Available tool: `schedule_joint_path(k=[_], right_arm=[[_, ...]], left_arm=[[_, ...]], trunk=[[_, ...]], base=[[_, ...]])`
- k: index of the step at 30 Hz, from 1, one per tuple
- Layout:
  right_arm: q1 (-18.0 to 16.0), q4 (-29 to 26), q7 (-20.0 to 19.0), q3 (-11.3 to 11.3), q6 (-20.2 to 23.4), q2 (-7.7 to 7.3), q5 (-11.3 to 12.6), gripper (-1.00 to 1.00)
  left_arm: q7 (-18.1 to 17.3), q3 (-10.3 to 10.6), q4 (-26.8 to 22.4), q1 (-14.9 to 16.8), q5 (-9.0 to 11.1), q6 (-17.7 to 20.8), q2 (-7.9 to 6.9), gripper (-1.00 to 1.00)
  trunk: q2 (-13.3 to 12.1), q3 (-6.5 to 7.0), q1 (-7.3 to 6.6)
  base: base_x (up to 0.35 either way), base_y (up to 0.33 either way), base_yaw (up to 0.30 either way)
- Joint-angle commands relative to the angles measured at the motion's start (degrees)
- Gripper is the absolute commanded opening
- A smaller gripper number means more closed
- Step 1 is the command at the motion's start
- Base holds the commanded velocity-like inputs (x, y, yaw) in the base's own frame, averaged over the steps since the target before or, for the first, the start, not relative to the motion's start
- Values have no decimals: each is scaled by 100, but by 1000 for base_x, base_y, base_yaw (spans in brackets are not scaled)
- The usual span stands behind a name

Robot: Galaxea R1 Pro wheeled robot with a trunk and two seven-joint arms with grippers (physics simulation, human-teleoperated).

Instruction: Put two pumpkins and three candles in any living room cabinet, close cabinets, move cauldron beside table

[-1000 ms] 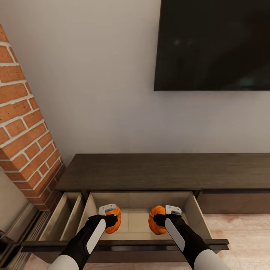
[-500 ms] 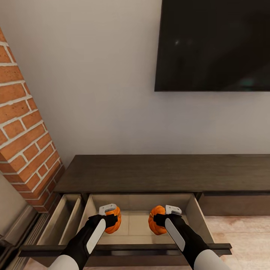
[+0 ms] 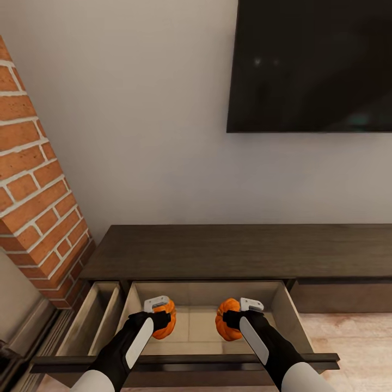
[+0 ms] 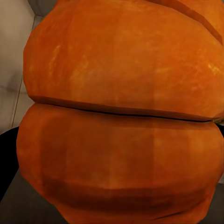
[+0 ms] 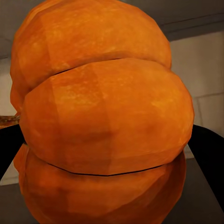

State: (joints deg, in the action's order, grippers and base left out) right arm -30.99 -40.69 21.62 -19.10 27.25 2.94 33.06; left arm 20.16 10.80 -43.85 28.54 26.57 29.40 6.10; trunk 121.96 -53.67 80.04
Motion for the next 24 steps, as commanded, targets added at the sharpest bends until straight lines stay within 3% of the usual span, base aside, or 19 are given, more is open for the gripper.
schedule_joint_path(k=[1, 17, 24], right_arm=[[-4, -9, 62, -24, 8, -4, 60, -100], [-4, -12, 62, -22, -17, -4, 60, -100], [-4, -8, 116, -24, -576, -11, 40, -100]], left_arm=[[58, 19, -9, 3, 55, 13, -3, -100], [58, 19, -9, 3, 50, 13, -2, -100], [58, 37, -9, 3, 50, 13, 5, -100]], trunk=[[2, -5, -1], [564, -257, 307], [564, -257, 307]], base=[[0, 0, 0], [0, 0, 0], [0, 0, 0]])
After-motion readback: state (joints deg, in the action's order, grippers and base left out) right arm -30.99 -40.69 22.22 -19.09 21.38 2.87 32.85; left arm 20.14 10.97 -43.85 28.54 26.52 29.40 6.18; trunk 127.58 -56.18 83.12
